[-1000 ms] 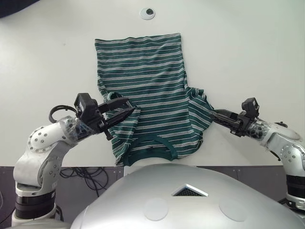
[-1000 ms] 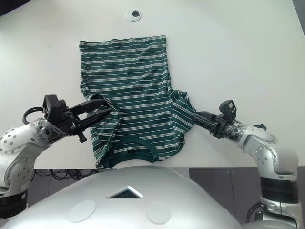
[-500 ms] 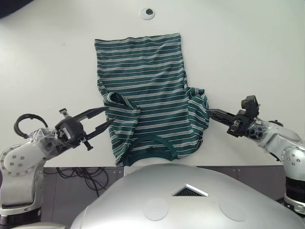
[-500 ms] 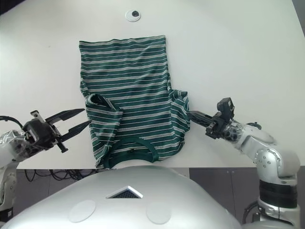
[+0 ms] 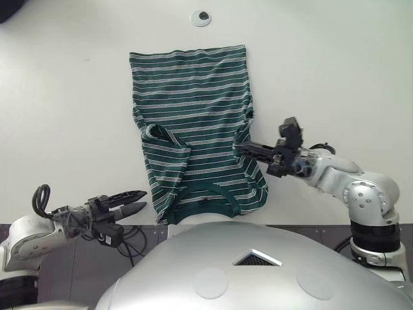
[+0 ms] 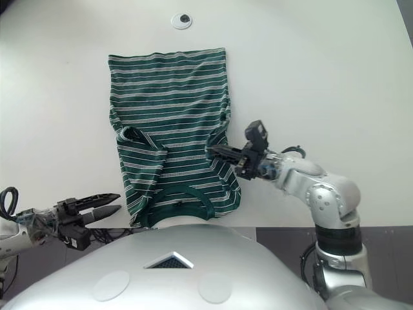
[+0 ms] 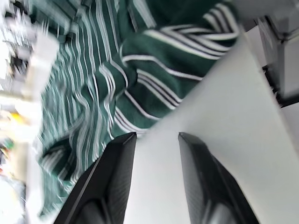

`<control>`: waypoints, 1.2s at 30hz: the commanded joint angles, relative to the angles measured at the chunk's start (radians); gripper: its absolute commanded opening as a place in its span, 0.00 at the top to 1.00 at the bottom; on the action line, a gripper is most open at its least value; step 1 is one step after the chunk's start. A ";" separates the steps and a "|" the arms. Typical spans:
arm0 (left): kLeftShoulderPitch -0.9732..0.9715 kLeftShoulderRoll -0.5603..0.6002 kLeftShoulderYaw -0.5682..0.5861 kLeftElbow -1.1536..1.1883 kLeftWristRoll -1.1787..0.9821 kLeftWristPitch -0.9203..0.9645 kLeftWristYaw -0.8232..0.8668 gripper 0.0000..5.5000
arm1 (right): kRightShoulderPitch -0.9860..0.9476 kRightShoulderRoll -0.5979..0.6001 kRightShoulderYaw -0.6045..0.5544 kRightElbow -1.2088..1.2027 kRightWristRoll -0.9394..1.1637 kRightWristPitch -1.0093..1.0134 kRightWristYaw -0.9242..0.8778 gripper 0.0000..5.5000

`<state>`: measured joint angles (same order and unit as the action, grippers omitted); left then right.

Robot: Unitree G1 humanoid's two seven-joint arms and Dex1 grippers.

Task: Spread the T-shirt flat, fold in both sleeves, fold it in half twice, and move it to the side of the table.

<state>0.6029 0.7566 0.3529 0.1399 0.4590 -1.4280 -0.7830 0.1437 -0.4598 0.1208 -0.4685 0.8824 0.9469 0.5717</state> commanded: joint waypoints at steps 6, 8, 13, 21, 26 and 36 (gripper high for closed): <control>-0.084 -0.024 0.030 0.057 0.186 -0.185 0.172 0.71 | -0.038 0.079 0.068 0.053 -0.057 -0.006 -0.037 0.86; -0.086 -0.026 0.006 0.028 0.204 -0.184 0.191 0.71 | -0.039 0.075 0.042 0.030 -0.024 0.005 -0.028 0.80; -0.083 -0.049 -0.052 -0.039 0.255 -0.173 0.214 0.71 | -0.022 -0.002 -0.119 -0.027 0.070 -0.010 0.017 0.67; -0.044 -0.004 -0.109 -0.078 0.271 -0.125 0.249 0.71 | 0.133 -0.201 -0.355 -0.041 0.020 -0.144 0.220 0.67; -0.006 0.074 -0.113 -0.132 0.102 -0.003 0.308 0.66 | 0.280 -0.296 -0.252 0.021 -0.377 -0.597 0.414 0.63; 0.101 0.273 -0.152 -0.102 0.007 0.073 0.268 0.42 | 0.412 -0.355 -0.105 0.183 -0.817 -1.331 0.538 0.38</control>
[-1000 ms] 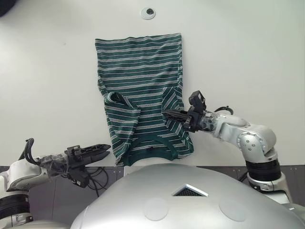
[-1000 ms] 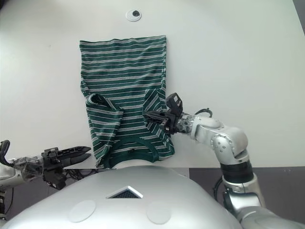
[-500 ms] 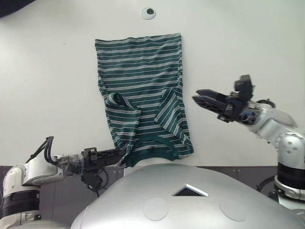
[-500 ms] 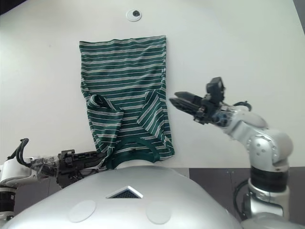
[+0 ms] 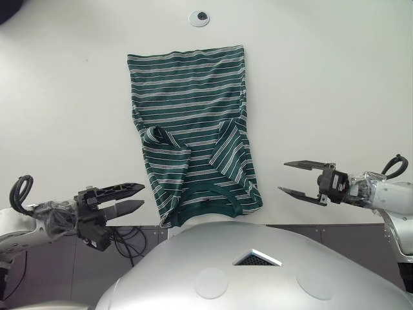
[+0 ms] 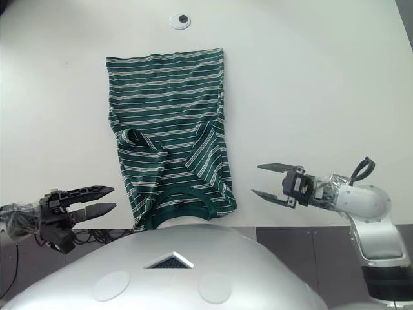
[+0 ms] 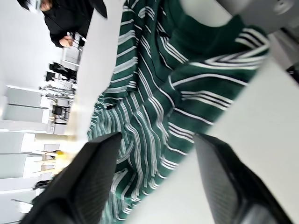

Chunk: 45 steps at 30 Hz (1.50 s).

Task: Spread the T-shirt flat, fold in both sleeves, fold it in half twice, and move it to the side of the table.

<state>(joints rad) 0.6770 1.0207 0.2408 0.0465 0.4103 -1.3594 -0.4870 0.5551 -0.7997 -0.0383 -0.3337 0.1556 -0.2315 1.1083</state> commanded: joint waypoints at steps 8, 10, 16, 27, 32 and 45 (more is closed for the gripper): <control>-0.005 0.023 -0.206 -0.031 0.075 0.099 -0.067 0.35 | -0.013 -0.016 0.176 0.117 -0.204 -0.335 -0.048 0.38; -0.034 0.025 -0.246 -0.014 0.072 0.106 -0.067 0.35 | -0.029 -0.016 0.200 0.125 -0.216 -0.342 -0.059 0.38; -0.085 0.011 -0.317 0.044 0.100 0.094 -0.043 0.35 | -0.068 -0.011 0.262 0.143 -0.238 -0.342 -0.092 0.38; -0.061 0.031 -0.377 0.028 0.092 0.116 -0.027 0.62 | -0.112 -0.017 0.353 0.146 -0.255 -0.331 -0.127 0.70; -0.059 0.048 -0.391 -0.012 0.065 0.150 -0.030 0.72 | -0.116 -0.022 0.366 0.150 -0.258 -0.332 -0.145 0.83; -0.031 0.079 -0.418 -0.129 -0.059 0.223 -0.045 0.99 | -0.115 -0.037 0.366 0.163 -0.254 -0.333 -0.160 1.00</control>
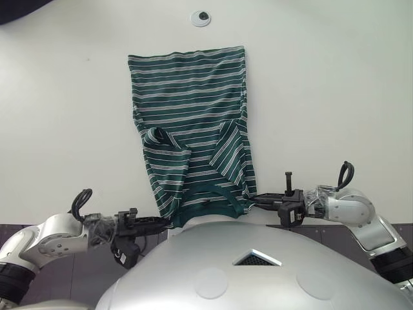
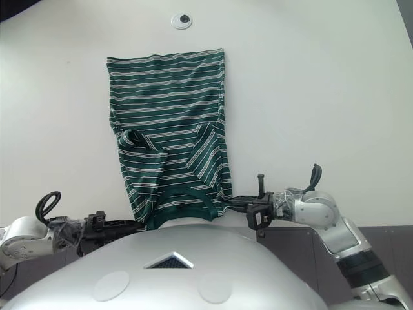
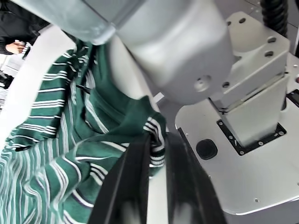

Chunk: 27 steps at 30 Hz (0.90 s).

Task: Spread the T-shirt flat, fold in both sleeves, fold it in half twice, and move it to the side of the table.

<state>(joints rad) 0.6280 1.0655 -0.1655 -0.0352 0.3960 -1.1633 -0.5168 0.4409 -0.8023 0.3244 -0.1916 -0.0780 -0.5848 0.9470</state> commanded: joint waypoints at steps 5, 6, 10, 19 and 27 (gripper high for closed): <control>0.061 0.071 -0.017 -0.142 -0.134 0.081 -0.038 0.99 | 0.043 -0.062 0.006 -0.045 0.109 0.102 0.052 1.00; 0.072 0.088 -0.027 -0.157 -0.164 0.106 -0.054 0.99 | 0.063 -0.074 0.005 -0.082 0.164 0.139 0.070 1.00; 0.208 0.290 -0.066 -0.266 -0.454 0.389 -0.210 0.99 | 0.133 -0.187 -0.039 -0.244 0.435 0.343 0.164 1.00; 0.321 0.486 0.221 -0.487 -1.263 0.707 -0.561 0.99 | 0.131 -0.267 -0.298 -0.395 0.940 0.626 0.250 1.00; -0.372 -0.004 0.101 -0.164 -1.037 0.970 -0.271 0.99 | -0.303 0.011 -0.225 -0.159 0.762 0.804 -0.070 1.00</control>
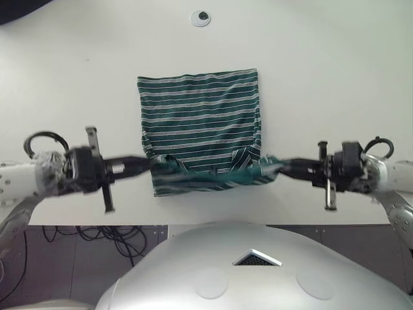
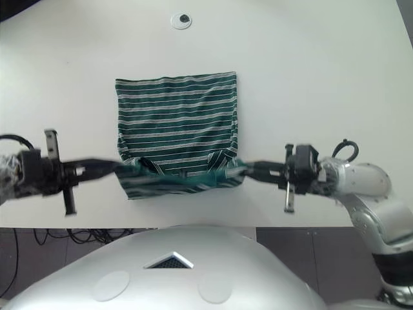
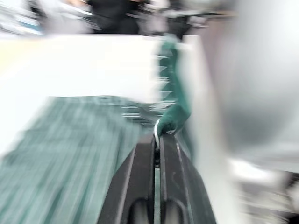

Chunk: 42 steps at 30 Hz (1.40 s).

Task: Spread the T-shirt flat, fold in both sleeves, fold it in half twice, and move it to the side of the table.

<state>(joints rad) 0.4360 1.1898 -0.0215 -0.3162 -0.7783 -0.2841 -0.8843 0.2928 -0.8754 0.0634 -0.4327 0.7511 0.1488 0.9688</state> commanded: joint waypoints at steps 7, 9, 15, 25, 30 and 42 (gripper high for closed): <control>-0.561 -0.384 -0.150 0.474 0.544 0.191 0.258 0.99 | -0.552 0.326 0.147 0.496 -0.334 0.132 -0.236 1.00; -0.609 -0.429 -0.161 0.539 0.602 0.180 0.268 0.99 | -0.625 0.369 0.163 0.603 -0.402 0.102 -0.255 1.00; -0.712 -0.523 -0.145 0.722 0.729 0.146 0.320 0.96 | -0.786 0.482 0.143 0.906 -0.540 -0.042 -0.314 0.91; -0.701 -0.528 -0.027 0.655 0.740 0.095 0.354 0.87 | -0.727 0.491 0.100 0.831 -0.557 -0.092 -0.259 0.81; -0.499 -0.462 -0.106 0.333 0.594 0.001 0.046 0.87 | -0.653 0.451 0.222 0.707 -0.693 -0.210 -0.193 0.81; -0.740 -0.277 -0.457 0.538 1.508 -0.348 0.003 0.87 | -0.512 0.201 0.497 0.465 -0.973 -0.324 0.112 0.81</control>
<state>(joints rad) -0.1945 0.8765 -0.3749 0.0683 0.4464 -0.6078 -0.9143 -0.3134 -0.5998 0.4756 0.1587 -0.2366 -0.2263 0.9097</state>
